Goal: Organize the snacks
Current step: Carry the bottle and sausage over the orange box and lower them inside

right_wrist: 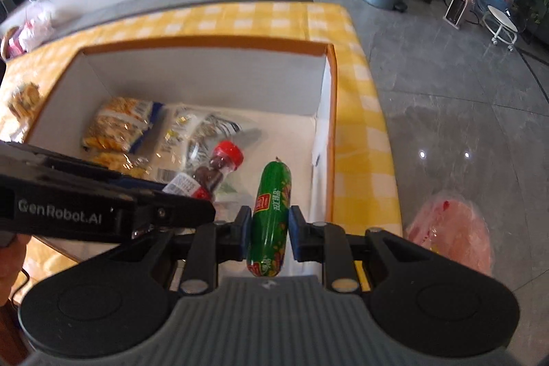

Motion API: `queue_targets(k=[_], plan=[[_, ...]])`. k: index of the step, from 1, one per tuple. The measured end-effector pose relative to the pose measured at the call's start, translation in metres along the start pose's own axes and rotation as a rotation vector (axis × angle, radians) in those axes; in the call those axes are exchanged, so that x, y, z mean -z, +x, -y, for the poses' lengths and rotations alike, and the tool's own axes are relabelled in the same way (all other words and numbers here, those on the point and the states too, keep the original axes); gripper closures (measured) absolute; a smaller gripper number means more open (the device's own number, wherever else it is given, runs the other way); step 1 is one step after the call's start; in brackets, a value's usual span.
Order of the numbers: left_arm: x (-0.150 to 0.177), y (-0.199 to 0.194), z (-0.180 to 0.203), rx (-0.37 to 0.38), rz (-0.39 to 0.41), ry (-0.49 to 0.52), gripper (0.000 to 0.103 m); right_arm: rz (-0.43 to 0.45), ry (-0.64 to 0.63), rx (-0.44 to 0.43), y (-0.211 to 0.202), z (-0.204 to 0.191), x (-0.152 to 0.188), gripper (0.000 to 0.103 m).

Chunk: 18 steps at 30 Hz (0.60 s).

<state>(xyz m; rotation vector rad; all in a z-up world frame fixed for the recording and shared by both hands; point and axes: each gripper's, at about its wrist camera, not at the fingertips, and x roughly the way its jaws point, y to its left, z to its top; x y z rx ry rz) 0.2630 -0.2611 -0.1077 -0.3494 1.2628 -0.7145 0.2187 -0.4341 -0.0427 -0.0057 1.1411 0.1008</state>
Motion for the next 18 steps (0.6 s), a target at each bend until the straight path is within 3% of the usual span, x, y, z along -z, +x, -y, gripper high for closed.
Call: queue_targets(k=[4,9,18], plan=[[-0.002,0.007,-0.008,0.008,-0.027,-0.030,0.068,-0.037,-0.071,-0.023,0.004,-0.009,0.002,0.082],[-0.003,0.012,-0.016,0.016,-0.055,-0.067,0.069,-0.090,-0.206,0.034,0.010,-0.030,0.004,0.082],[0.001,-0.007,-0.021,0.034,-0.039,-0.053,0.069,-0.112,-0.210,0.071,0.007,-0.038,0.003,0.084]])
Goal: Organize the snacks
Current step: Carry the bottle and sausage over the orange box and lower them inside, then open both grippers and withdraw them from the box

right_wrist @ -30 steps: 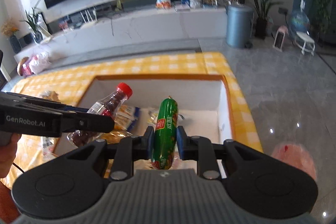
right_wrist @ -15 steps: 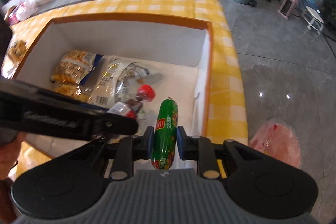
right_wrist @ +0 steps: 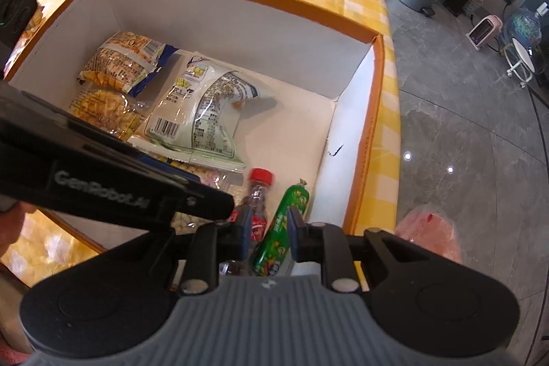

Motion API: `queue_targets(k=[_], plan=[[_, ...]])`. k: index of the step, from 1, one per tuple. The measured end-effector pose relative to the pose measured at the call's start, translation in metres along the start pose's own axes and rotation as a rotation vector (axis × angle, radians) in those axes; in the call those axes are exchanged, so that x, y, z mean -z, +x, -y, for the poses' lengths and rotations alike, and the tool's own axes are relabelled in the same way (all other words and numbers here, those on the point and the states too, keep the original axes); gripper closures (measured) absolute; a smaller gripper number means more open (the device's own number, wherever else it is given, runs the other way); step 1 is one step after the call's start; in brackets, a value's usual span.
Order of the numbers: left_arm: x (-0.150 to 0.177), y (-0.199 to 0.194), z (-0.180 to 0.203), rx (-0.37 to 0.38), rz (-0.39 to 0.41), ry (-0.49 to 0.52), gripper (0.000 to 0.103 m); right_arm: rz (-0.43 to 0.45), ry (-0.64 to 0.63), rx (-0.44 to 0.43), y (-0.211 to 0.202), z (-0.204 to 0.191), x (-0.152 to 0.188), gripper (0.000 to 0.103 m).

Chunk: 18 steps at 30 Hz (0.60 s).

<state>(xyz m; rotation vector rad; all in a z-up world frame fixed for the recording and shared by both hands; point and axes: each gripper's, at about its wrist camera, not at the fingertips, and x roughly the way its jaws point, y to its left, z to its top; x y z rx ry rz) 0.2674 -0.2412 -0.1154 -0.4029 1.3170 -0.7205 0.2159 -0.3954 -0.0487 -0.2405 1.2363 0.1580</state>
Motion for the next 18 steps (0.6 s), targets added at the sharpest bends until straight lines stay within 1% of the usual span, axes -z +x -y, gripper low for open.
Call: queue_targets(k=[5,8,10,12,15,18], plan=[[0.004,-0.015,0.003,-0.015,0.023,0.022,0.069,0.011,-0.007,0.004,-0.010,-0.006,0.001,0.083],[0.010,-0.030,0.008,-0.019,0.049,0.058,0.068,0.025,-0.009,0.005,-0.020,-0.011,0.000,0.083],[0.017,-0.043,0.014,-0.024,0.077,0.084,0.068,0.049,-0.003,0.008,-0.029,-0.015,0.002,0.082],[0.026,-0.058,0.023,-0.028,0.118,0.119,0.068,0.084,0.008,0.016,-0.041,-0.021,0.005,0.082],[0.043,-0.085,0.031,-0.040,0.201,0.188,0.068,0.162,0.025,0.039,-0.059,-0.035,0.012,0.082],[0.067,-0.113,0.035,-0.068,0.290,0.248,0.064,0.270,0.052,0.041,-0.079,-0.052,0.022,0.073]])
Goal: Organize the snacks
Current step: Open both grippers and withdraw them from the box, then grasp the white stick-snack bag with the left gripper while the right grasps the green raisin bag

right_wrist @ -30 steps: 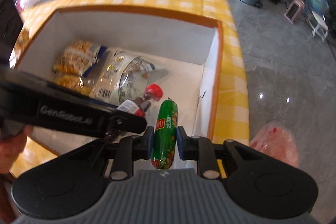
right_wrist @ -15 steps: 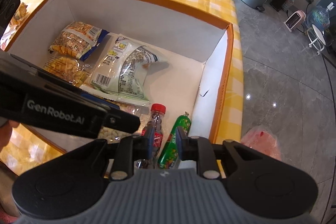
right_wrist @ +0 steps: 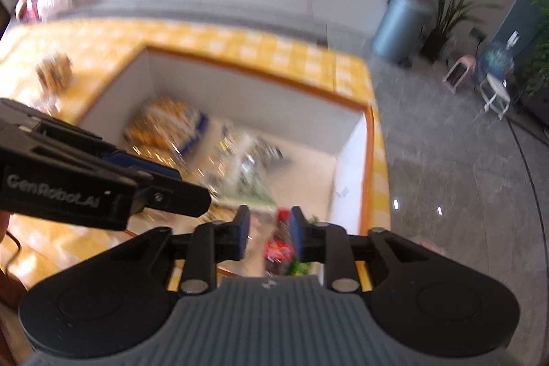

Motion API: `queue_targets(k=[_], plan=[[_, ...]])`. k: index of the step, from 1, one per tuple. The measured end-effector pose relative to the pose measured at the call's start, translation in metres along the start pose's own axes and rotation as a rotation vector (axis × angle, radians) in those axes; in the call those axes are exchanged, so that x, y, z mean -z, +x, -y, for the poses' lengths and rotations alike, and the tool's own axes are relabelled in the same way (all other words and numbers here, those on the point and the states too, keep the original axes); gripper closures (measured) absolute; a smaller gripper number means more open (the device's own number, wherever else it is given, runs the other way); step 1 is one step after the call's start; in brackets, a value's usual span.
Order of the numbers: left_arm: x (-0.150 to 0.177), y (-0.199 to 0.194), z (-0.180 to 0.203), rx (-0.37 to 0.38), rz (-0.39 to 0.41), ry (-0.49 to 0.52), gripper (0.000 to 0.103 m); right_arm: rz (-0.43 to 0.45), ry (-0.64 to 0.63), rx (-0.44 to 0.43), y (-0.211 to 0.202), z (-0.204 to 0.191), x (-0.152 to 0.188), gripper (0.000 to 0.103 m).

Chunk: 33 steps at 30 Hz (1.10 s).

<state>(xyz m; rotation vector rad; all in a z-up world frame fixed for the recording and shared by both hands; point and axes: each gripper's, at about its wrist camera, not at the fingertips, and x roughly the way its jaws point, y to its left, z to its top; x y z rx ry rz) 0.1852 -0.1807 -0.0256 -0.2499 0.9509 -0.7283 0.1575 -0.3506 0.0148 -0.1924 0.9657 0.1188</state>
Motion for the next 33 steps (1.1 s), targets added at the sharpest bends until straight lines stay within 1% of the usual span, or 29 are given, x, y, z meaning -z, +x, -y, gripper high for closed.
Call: queue_targets(k=[3,4,7,11,12,14,18,23,25,28,30,33], plan=[[0.013,-0.030,0.001,-0.031,0.067,0.032,0.062,0.101,0.057,-0.030,-0.019,-0.018,0.008,0.073],[0.017,-0.041,0.000,-0.045,0.088,0.038,0.060,0.132,0.081,-0.047,-0.024,-0.024,0.011,0.073],[0.030,-0.071,-0.007,-0.102,0.141,0.044,0.057,0.226,0.145,-0.092,-0.036,-0.046,0.023,0.073],[0.048,-0.106,-0.023,-0.173,0.196,0.003,0.055,0.323,0.190,-0.128,-0.044,-0.079,0.038,0.073],[0.053,-0.116,-0.029,-0.192,0.207,-0.008,0.052,0.339,0.192,-0.138,-0.045,-0.088,0.041,0.072],[0.062,-0.130,-0.039,-0.238,0.221,-0.029,0.051,0.365,0.204,-0.158,-0.047,-0.108,0.046,0.068],[0.083,-0.155,-0.063,-0.344,0.239,-0.049,0.048,0.390,0.226,-0.198,-0.044,-0.142,0.054,0.068],[0.111,-0.173,-0.093,-0.441,0.245,-0.076,0.046,0.410,0.221,-0.240,-0.034,-0.190,0.063,0.067],[0.118,-0.174,-0.104,-0.472,0.243,-0.083,0.046,0.420,0.197,-0.240,-0.028,-0.208,0.066,0.065],[0.129,-0.176,-0.120,-0.500,0.238,-0.076,0.046,0.406,0.160,-0.243,-0.017,-0.232,0.068,0.064],[0.133,-0.177,-0.128,-0.495,0.240,-0.080,0.046,0.382,0.143,-0.255,-0.008,-0.241,0.068,0.064],[0.136,-0.178,-0.142,-0.477,0.243,-0.122,0.046,0.360,0.124,-0.258,0.004,-0.250,0.065,0.064]])
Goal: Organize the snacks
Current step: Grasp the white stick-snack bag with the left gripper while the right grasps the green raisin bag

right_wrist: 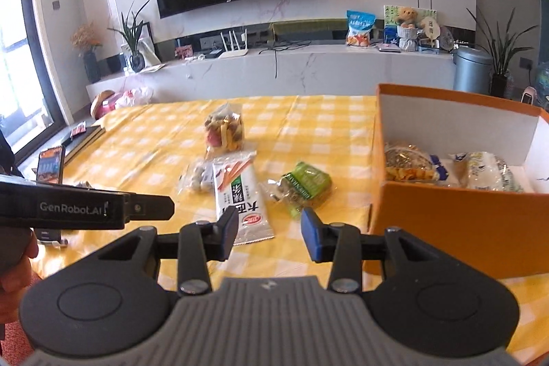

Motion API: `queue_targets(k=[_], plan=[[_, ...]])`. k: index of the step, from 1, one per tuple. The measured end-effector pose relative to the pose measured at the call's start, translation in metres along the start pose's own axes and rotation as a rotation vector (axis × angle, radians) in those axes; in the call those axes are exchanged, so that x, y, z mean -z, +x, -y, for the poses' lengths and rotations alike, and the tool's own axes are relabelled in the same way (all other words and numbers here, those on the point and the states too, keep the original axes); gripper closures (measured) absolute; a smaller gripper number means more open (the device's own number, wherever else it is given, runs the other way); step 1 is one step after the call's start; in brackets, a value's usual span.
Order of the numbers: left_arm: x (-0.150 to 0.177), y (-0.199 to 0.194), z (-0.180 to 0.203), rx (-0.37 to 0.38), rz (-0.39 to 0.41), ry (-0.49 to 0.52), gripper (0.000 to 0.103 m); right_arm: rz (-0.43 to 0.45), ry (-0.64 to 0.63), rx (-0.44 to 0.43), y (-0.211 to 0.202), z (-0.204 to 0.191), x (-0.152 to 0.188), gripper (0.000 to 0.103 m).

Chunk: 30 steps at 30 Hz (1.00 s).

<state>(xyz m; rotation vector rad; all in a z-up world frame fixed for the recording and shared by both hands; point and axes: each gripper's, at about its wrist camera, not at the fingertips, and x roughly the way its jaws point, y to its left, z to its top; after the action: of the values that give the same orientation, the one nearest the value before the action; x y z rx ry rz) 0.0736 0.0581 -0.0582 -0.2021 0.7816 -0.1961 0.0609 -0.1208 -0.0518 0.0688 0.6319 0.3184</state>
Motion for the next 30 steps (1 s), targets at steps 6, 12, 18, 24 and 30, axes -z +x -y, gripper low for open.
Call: queue_targets(k=[6,12,18,24,30], plan=[[-0.002,0.022,-0.016,0.023,-0.016,-0.081,0.036,-0.026,-0.081,0.062,0.023,-0.010,0.000,0.064],[-0.015,0.058,-0.021,0.020,-0.059,-0.104,0.035,-0.039,-0.106,0.106,0.050,-0.008,-0.006,0.064],[-0.025,0.097,-0.036,0.015,-0.094,-0.198,0.035,-0.039,-0.148,0.150,0.084,-0.009,-0.014,0.064],[-0.029,0.117,-0.048,0.051,-0.097,-0.267,0.035,-0.052,-0.101,0.192,0.114,-0.002,-0.019,0.053],[-0.028,0.120,-0.053,0.064,-0.093,-0.306,0.035,-0.048,-0.018,0.220,0.135,0.004,-0.020,0.045]])
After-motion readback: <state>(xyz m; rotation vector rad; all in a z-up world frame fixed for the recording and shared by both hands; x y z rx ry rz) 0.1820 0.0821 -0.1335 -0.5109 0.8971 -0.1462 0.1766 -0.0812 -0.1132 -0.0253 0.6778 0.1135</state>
